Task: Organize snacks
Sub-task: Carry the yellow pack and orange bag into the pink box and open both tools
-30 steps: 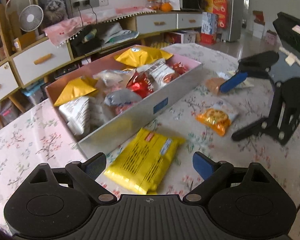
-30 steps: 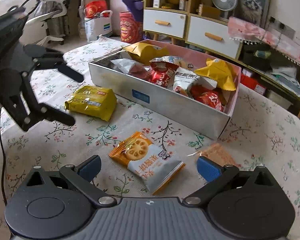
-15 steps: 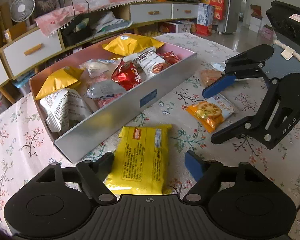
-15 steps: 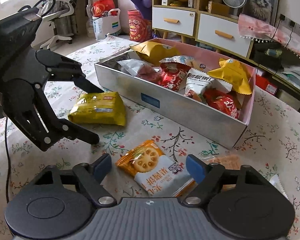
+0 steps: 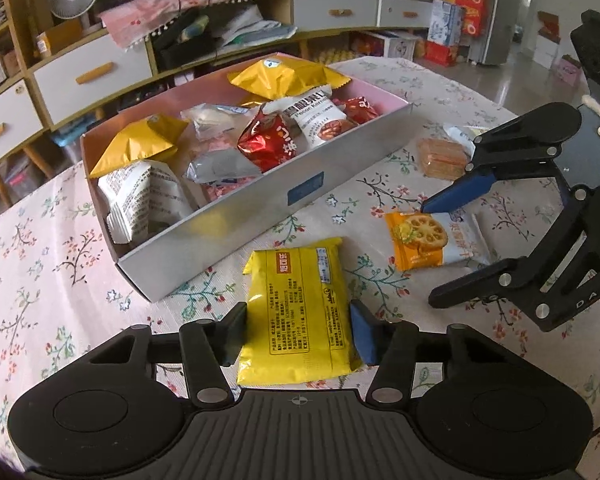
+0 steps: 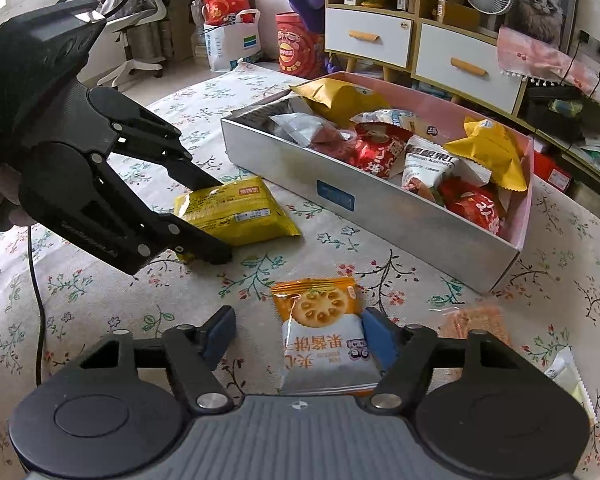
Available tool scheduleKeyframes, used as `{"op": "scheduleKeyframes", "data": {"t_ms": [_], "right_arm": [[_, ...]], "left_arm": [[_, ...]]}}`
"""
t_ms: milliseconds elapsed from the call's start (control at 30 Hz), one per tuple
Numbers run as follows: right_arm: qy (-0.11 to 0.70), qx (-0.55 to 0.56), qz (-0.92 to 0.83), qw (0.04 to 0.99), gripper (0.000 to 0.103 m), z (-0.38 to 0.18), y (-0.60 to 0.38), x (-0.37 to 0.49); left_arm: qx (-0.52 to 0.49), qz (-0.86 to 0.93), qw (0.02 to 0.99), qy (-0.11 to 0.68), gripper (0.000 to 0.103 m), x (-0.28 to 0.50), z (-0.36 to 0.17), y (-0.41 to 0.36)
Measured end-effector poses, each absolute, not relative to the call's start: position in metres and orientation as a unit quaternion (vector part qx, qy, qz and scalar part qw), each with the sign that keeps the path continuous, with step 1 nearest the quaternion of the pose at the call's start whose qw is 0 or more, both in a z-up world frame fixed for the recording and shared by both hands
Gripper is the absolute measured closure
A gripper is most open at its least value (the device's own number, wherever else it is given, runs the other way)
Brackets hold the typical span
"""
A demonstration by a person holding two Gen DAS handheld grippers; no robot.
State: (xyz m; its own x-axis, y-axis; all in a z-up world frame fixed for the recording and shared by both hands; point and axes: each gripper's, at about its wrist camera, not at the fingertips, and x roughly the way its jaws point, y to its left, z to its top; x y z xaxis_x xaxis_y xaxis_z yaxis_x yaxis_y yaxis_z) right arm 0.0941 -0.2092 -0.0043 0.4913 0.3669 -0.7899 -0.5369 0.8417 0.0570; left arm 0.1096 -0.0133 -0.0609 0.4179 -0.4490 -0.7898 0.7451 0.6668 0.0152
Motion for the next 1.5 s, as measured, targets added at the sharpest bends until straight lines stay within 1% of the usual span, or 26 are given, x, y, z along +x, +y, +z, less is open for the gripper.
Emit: {"op": "scheduleKeyframes", "data": {"t_ms": [133,200,267,400,700,967,1233,1500], "right_arm": [[0.432,-0.102,0.267,0.856,0.066,-0.003,-0.207,0.093],[0.433,-0.103,0.268,0.855,0.075,-0.002,-0.205,0.093],[0.434,-0.106,0.267,0.854,0.08,-0.001,-0.203,0.092],[0.44,-0.109,0.255,0.854,0.082,0.001,-0.2,0.094],[0.438,-0.114,0.226,0.863,0.082,0.009,-0.2,0.094],[0.419,-0.102,0.196,0.881,0.082,0.028,-0.203,0.097],[0.384,-0.056,0.15,0.909,0.082,0.055,-0.212,0.114],[0.37,0.008,0.106,0.923,0.082,0.063,-0.218,0.147]], "left_arm": [[0.184,-0.346,0.825,0.407,0.053,0.106,-0.06,-0.017],[0.182,-0.336,0.828,0.411,0.054,0.104,-0.059,-0.018],[0.183,-0.328,0.83,0.411,0.055,0.102,-0.058,-0.019],[0.182,-0.311,0.835,0.416,0.055,0.1,-0.057,-0.022],[0.173,-0.304,0.84,0.415,0.055,0.095,-0.048,-0.023],[0.154,-0.301,0.853,0.398,0.055,0.092,-0.027,-0.021],[0.118,-0.28,0.875,0.377,0.055,0.104,-0.006,-0.013],[0.056,-0.245,0.893,0.372,0.055,0.133,0.004,-0.008]]}}
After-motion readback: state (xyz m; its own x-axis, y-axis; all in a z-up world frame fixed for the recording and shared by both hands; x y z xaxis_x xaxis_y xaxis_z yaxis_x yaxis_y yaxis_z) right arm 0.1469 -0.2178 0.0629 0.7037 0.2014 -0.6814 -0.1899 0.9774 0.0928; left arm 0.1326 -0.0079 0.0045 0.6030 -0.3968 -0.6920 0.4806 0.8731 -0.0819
